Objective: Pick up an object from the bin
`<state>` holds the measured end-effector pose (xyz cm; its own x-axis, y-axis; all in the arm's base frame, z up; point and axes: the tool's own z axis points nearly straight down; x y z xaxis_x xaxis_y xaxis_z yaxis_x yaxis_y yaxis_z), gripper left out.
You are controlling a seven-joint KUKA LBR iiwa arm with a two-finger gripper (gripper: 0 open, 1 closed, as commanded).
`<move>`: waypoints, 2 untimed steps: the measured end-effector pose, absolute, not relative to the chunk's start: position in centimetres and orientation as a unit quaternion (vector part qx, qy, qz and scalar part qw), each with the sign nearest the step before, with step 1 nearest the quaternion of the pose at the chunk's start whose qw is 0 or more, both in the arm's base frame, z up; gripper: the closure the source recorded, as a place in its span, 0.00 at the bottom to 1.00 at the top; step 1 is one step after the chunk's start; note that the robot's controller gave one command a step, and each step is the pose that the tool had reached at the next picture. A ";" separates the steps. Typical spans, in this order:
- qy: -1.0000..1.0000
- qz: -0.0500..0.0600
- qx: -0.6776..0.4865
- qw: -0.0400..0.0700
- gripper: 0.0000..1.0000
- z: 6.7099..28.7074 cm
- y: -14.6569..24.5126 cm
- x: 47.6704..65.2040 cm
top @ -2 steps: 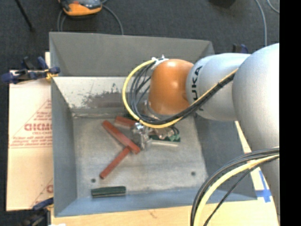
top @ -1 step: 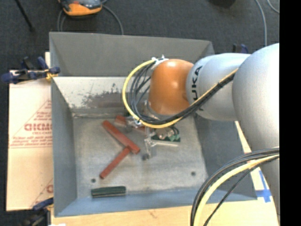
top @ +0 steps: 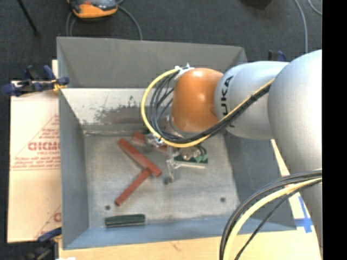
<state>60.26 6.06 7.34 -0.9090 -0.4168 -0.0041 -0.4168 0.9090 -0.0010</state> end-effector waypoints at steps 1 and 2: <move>0.978 0.000 -0.208 0.001 0.00 8.1 10.4 59.0; 0.975 0.001 -0.222 0.001 1.00 7.1 11.9 53.9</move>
Offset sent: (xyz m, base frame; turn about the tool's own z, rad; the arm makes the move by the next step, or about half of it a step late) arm -0.0646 0.0579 -0.0034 -0.0187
